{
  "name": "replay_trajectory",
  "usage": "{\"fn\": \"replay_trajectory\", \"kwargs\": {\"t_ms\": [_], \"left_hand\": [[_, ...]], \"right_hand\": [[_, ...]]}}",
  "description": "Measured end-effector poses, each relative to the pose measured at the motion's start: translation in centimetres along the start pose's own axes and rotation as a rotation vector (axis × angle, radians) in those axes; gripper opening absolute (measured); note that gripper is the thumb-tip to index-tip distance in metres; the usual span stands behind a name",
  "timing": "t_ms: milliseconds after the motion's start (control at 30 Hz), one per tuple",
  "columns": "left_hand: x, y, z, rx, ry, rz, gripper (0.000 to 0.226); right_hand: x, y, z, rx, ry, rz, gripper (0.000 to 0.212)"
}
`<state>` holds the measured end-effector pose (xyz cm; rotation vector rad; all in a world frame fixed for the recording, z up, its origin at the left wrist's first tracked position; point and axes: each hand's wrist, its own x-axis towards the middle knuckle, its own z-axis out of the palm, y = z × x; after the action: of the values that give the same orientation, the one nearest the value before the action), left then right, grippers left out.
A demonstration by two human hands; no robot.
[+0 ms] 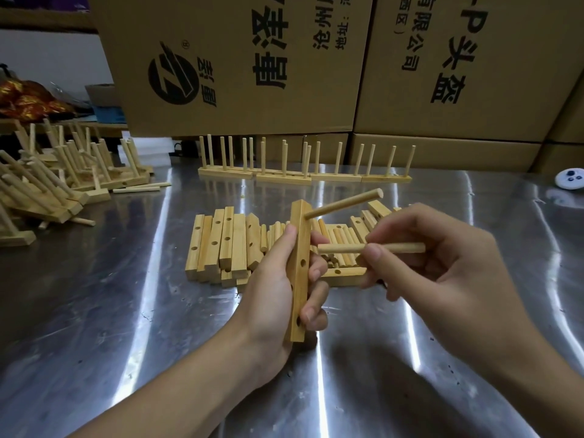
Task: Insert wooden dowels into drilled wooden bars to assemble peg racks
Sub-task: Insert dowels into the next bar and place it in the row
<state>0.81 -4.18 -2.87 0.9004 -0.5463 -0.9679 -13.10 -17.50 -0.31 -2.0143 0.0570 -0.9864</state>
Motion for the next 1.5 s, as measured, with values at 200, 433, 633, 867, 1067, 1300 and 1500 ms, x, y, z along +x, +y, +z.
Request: {"fn": "replay_trajectory", "kwargs": {"t_ms": [200,433,633,867,1067,1300,1500], "left_hand": [[0.0,-0.3,-0.1,0.011,-0.012,-0.003,0.045],[0.1,-0.2,-0.2,0.036,-0.015,-0.003,0.046],[-0.2,-0.7,-0.1,0.147,-0.008,0.069,0.047],[-0.5,-1.2,0.2,0.277,0.017,0.170,0.056],[-0.4,-0.6,0.2,0.387,0.079,0.225,0.045],[-0.7,-0.6,0.8,0.423,0.106,0.217,0.048],[-0.8,-0.5,1.3,0.500,0.082,0.331,0.045]], "right_hand": [[-0.6,0.3,0.8,-0.232,-0.143,-0.013,0.016],[-0.6,0.3,1.2,-0.477,-0.139,-0.105,0.022],[-0.7,0.1,1.7,-0.555,-0.089,-0.120,0.024],[-1.2,0.5,2.2,-0.311,-0.075,0.042,0.018],[-1.1,0.6,2.6,-0.173,-0.135,0.186,0.017],[-1.0,0.4,3.0,-0.224,-0.064,0.090,0.025],[-1.2,0.6,3.0,0.223,-0.119,0.350,0.037]]}}
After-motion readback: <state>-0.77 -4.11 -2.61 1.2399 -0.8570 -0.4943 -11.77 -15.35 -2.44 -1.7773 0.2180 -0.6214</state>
